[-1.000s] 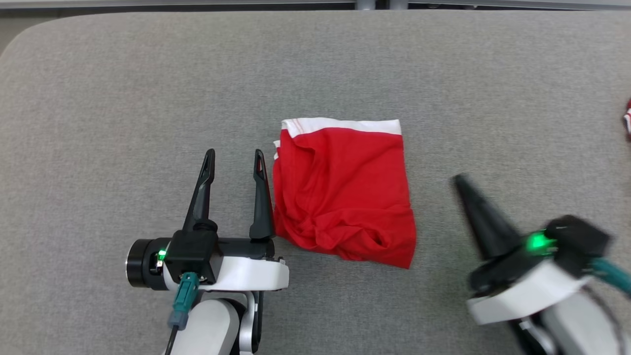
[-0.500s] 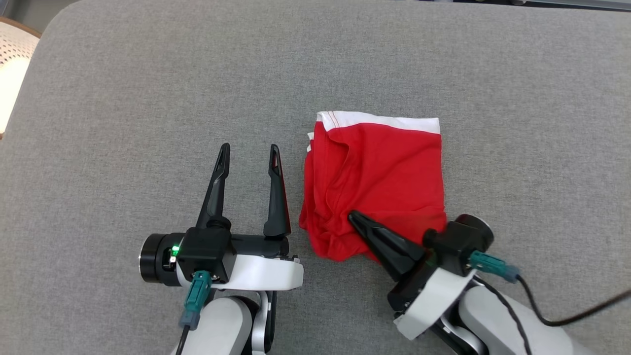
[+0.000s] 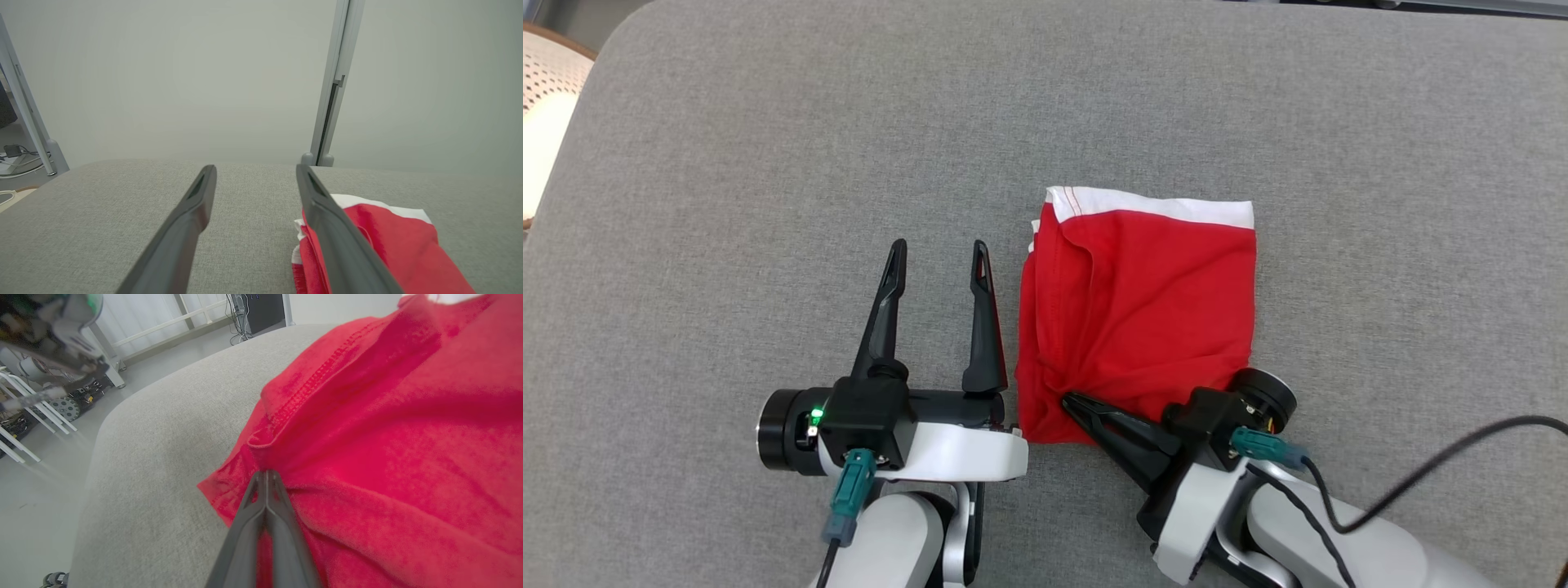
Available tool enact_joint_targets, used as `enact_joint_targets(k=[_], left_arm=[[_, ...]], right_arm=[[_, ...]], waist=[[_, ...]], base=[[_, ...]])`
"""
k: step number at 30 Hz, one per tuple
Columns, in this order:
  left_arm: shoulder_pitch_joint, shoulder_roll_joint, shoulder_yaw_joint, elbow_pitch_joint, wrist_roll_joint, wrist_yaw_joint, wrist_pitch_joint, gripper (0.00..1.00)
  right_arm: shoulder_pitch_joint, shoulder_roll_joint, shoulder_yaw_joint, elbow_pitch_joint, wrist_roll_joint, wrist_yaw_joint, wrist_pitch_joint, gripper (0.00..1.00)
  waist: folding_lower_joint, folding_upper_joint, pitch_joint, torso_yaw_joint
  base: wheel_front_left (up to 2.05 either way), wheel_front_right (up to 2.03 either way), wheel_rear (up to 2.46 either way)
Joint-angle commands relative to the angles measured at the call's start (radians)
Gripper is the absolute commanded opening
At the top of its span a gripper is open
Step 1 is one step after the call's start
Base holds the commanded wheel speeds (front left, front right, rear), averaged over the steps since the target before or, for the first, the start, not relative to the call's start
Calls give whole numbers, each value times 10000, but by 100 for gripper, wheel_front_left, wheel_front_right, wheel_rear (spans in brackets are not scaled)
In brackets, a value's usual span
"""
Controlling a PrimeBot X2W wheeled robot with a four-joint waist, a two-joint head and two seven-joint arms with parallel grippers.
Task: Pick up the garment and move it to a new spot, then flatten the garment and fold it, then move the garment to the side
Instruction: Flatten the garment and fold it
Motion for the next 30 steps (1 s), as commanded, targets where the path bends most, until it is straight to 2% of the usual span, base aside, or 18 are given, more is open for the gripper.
enact_joint_targets(k=[1,4,5,6,7,11,16,25,30], left_arm=[[-52,38,54,5,-47,0,-45,100],[82,38,155,23,-4,-29,-45,100],[123,38,187,13,14,-53,-45,100],[127,38,221,17,42,-72,-45,100],[149,38,256,31,60,-104,-45,100],[164,37,436,60,140,-241,-45,100],[230,38,651,192,317,-398,-45,100],[555,41,1082,362,772,-757,-45,100],[742,39,1315,471,881,-1029,-45,100]], right_arm=[[-20,-100,74,-162,101,49,-125,0],[21,-487,-115,-1039,194,39,-323,0],[101,-656,-287,-1426,224,39,-344,27],[236,-840,-418,-1812,306,39,-369,62],[359,-1056,-619,-2216,332,39,-375,100],[1053,-1697,-2089,-3787,407,37,-379,100],[2207,-2011,-4375,-4618,319,37,-379,100],[3961,-1547,-8646,-4454,-340,37,-380,100],[4625,-1173,-10288,-4463,-906,37,-379,100]], waist=[[0,0,-28,-28],[0,0,-152,-155],[0,0,-189,-207],[0,0,-229,-265],[0,0,-272,-321],[0,0,-403,-564],[0,0,-600,-831],[0,0,-1037,-1210],[0,0,-1329,-1381]], base=[[0,0,0],[0,0,0],[0,0,0],[0,0,0],[0,0,0],[0,0,0],[0,0,0],[0,0,0],[0,0,0]])
